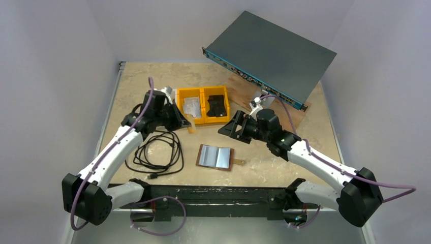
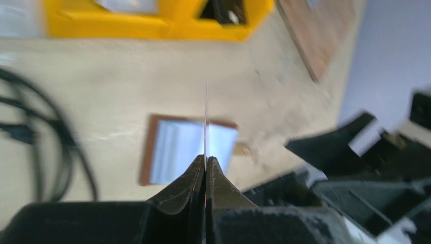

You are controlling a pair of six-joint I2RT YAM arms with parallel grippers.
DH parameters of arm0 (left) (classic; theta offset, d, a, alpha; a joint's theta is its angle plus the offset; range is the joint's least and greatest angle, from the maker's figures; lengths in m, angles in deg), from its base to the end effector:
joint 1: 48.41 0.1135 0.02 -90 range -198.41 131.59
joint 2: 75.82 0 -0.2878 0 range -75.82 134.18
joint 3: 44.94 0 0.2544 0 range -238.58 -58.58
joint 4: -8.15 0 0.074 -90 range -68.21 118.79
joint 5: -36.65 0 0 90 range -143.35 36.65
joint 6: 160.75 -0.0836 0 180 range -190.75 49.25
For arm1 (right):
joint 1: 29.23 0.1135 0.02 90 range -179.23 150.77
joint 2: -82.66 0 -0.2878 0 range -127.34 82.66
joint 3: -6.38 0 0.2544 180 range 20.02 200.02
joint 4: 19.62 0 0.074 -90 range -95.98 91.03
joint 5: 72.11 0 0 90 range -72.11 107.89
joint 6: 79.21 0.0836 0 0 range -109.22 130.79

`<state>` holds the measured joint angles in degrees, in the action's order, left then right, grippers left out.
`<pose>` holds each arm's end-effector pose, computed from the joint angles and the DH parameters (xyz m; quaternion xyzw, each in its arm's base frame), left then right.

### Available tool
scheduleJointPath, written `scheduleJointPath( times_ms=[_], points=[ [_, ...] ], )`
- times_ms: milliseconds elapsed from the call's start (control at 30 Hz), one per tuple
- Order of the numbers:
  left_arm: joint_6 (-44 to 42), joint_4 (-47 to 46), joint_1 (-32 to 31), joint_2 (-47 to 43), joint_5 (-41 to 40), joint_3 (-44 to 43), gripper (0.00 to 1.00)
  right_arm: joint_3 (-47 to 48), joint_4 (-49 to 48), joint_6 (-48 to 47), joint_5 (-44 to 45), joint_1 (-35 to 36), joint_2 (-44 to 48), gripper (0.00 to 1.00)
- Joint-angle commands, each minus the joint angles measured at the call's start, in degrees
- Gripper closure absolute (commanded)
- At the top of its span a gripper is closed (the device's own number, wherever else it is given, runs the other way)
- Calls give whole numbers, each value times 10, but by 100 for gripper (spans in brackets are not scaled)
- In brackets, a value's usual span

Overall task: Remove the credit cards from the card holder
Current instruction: Place the credit card in the storage box.

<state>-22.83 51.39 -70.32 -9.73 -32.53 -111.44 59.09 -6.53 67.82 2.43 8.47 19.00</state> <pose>0.2388 -0.1281 0.2750 -0.1324 0.8945 -0.3610 0.2279 0.2105 0.1908 0.2601 0.0674 0.8317 0.4733 0.2823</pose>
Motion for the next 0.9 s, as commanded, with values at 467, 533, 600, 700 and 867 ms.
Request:
scheduleJointPath(
  times_ms=[467, 533, 600, 700, 867],
  points=[
    [-186, 236, 99, 314, -435, -356, 100, 49, 111, -118, 90, 0, 31, 16],
    [-195, 238, 99, 346, -438, -377, 100, 45, 113, -119, 93, 0, 36, 16],
    [-202, 233, 100, 369, -441, -389, 100, 45, 124, -119, 115, 0, 40, 16],
    [-205, 240, 104, 392, -440, -407, 95, 43, 126, -122, 119, 0, 42, 16],
    [-210, 250, 104, 389, -435, -415, 62, 46, 128, -125, 121, 1, 33, 16]
  ],
)
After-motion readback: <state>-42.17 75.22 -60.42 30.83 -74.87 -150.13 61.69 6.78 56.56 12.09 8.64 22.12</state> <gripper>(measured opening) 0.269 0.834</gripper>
